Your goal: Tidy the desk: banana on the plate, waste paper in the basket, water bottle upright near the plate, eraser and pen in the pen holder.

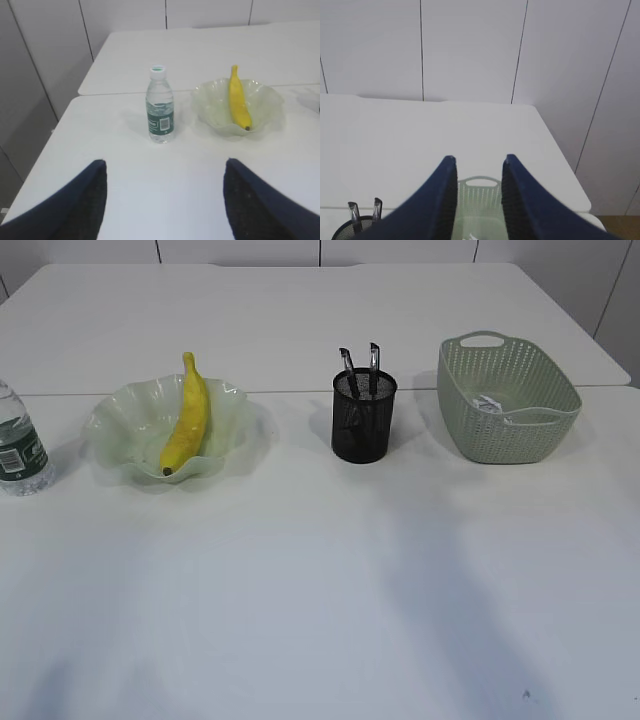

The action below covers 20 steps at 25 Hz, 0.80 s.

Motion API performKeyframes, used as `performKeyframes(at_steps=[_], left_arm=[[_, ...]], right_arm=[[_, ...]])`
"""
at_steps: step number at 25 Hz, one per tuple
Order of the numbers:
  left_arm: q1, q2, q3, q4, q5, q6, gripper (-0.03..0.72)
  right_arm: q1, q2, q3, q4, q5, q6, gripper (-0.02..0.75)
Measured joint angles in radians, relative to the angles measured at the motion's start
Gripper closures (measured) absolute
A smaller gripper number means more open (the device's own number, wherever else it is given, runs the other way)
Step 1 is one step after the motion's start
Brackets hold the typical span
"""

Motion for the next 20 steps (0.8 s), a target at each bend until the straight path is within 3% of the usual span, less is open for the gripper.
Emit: performKeyframes(at_steps=[3, 10, 20], left_arm=[[0.000, 0.000, 0.000, -0.057, 0.042, 0.045, 0.178], [-0.002, 0.000, 0.015, -0.074, 0.099, 0.062, 0.184], [-0.002, 0.000, 0.007, -0.074, 0.232, 0.062, 0.213]], right_arm=[[0.000, -0.020, 0.000, -0.061, 0.013, 0.039, 0.505], [0.000, -0.034, 0.000, -0.154, 0.057, 0.115, 0.505], [0.000, -0.036, 0.034, -0.017, 0.103, 0.057, 0.505]])
